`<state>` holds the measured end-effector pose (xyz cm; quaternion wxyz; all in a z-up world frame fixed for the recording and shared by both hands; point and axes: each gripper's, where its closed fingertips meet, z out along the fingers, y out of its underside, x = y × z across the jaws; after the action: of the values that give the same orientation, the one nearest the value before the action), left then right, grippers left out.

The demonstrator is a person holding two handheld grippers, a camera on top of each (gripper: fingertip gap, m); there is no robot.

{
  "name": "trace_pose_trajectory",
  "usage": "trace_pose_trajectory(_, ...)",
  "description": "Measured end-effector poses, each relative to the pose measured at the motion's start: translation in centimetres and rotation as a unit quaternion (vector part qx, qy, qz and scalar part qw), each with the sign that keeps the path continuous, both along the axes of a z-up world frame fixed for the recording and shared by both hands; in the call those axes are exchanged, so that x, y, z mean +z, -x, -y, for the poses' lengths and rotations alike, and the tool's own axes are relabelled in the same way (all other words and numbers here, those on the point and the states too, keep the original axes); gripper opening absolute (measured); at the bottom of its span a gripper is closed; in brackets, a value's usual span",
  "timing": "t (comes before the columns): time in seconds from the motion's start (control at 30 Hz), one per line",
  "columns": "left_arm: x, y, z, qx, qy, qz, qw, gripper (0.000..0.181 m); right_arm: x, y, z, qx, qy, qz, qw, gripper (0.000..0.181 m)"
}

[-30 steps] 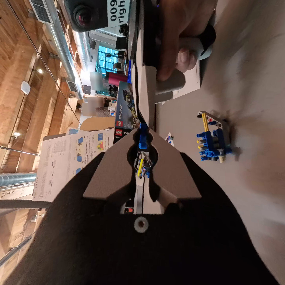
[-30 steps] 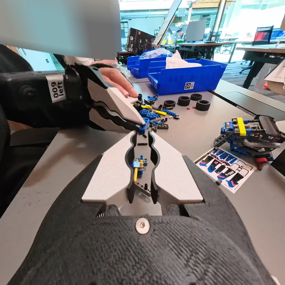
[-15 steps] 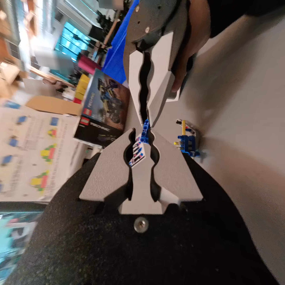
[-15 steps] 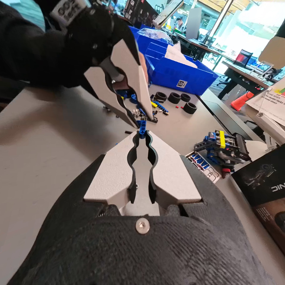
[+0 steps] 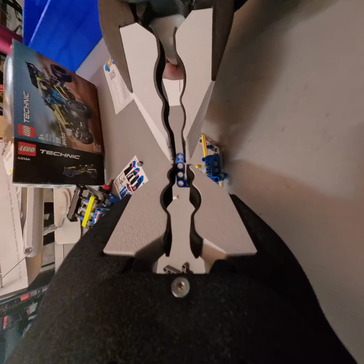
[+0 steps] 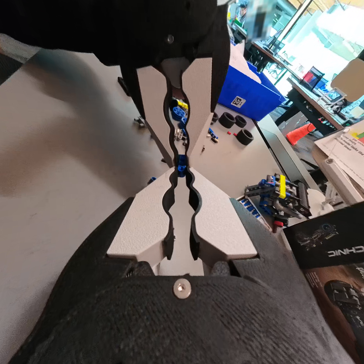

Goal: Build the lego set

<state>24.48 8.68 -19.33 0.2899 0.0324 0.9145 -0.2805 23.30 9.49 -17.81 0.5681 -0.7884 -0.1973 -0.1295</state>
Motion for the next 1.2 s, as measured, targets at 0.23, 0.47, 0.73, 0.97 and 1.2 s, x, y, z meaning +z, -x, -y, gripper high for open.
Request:
trace_pose_trajectory(0.23, 0.4, -0.3, 0.2, 0.002, 0.004, 0.004, 1.0, 0.01, -0.4, -1.0, 0.2, -0.03, 0.023, 0.023, 0.999, 0.007)
trace_pose_trajectory(0.47, 0.3, -0.2, -0.1, 0.009, -0.001, -0.02, 1.0, 0.004, -0.6, -0.8, 0.0, -0.026, 0.025, 0.029, 0.999, 0.006)
trace_pose_trajectory(0.73, 1.1, -0.5, -0.6, 0.031, 0.085, -0.093, 0.991, 0.004, -1.1, -1.0, 0.9, -0.012, 0.04, -0.12, 0.992, 0.036)
trace_pose_trajectory(0.97, -1.0, 0.2, -0.6, 0.006, 0.128, -0.221, 0.967, 0.004, -5.6, 0.1, 0.7, -0.022, 0.154, -0.173, 0.973, 0.044)
trace_pose_trajectory(1.2, -3.3, 0.2, -0.7, -0.008, 0.114, -0.269, 0.956, 0.004, -7.0, 0.0, 1.0, -0.022, 0.184, -0.151, 0.971, 0.024)
